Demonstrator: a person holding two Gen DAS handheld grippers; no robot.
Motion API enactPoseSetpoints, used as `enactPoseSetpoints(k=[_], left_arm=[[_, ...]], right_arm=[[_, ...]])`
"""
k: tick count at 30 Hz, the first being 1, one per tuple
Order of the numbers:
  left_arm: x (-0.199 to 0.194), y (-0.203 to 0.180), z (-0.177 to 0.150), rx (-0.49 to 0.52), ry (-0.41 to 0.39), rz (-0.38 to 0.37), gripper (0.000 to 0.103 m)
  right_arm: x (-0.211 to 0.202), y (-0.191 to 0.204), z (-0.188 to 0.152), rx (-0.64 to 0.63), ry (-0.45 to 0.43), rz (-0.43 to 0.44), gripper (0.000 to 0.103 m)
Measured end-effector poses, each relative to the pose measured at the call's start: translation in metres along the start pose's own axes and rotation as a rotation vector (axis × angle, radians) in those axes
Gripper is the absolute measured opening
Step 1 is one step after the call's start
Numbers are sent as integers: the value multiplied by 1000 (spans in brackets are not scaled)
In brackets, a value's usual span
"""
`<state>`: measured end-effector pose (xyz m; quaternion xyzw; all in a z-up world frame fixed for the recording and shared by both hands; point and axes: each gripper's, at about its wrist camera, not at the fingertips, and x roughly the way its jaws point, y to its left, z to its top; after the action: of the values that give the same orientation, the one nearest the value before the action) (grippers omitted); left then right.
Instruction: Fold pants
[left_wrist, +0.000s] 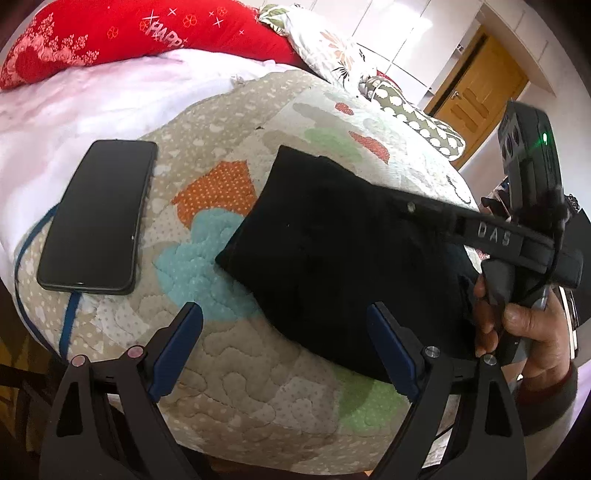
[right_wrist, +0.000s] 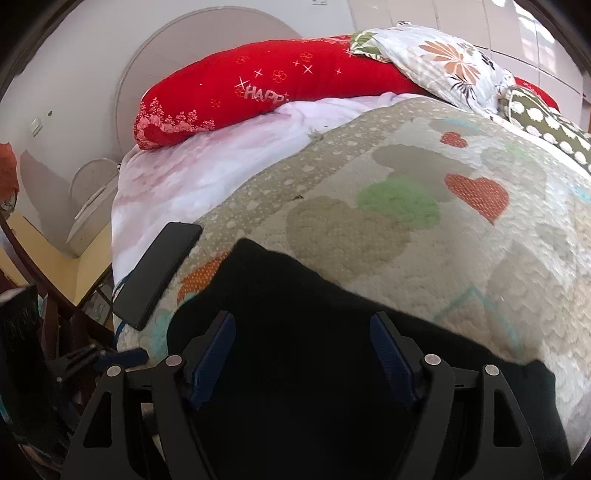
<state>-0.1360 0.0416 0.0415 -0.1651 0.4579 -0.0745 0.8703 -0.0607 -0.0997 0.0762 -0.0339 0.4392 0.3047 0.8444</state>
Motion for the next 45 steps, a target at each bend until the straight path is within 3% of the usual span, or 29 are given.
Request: enactPoseSetpoints(k=[4, 13, 16, 20, 22, 23, 28, 29, 32, 34, 36, 37, 39, 40, 41, 42, 43, 45], left_arm=[[12, 2, -1, -25, 27, -11, 91], [24, 4, 7, -60, -11, -49, 96], [21, 4, 8, -67, -31, -98, 92], [-5, -12, 11, -2, -94, -138, 66], [-24, -33, 14, 72, -136, -164, 38], [-33, -44, 15, 105, -152, -189, 34], [-61, -123, 8, 331, -204, -323, 33], [-60, -140, 4, 375, -193, -356, 32], [-36, -187, -15, 475, -108, -438, 24], [-12, -212, -32, 517, -35, -449, 23], [5, -226, -45, 545, 33, -465, 23], [10, -232, -54, 567, 67, -472, 23], [11, -240, -67, 609, 112, -487, 24], [6, -242, -71, 634, 118, -497, 27], [-3, -241, -71, 667, 109, -505, 32], [-11, -243, -74, 693, 97, -509, 52], [-23, -241, -74, 713, 71, -518, 65], [-42, -231, -71, 727, 31, -534, 68]], right_arm=[[14, 6, 11, -33, 14, 27, 81], [70, 23, 23, -93, 81, 76, 81], [72, 20, 20, -64, 76, 92, 58], [25, -1, 23, 16, -24, 198, 34], [-6, -10, 24, 32, -88, 222, 26], [-26, -17, 22, 40, -125, 228, 26], [-122, -61, -9, 100, -291, 178, 21], [-136, -70, -19, 122, -319, 164, 15], [-172, -105, -60, 221, -365, 99, 10], [-184, -132, -93, 308, -359, 40, 6], [-187, -154, -119, 380, -318, -46, 6], [-188, -162, -131, 415, -303, -84, 12], [-193, -179, -158, 501, -279, -98, 13], [-196, -184, -168, 528, -276, -95, 23], [-199, -186, -176, 556, -284, -92, 44], [-203, -186, -182, 572, -301, -77, 53], [-205, -185, -185, 573, -314, -53, 60], [-207, -174, -189, 562, -337, 27, 65]])
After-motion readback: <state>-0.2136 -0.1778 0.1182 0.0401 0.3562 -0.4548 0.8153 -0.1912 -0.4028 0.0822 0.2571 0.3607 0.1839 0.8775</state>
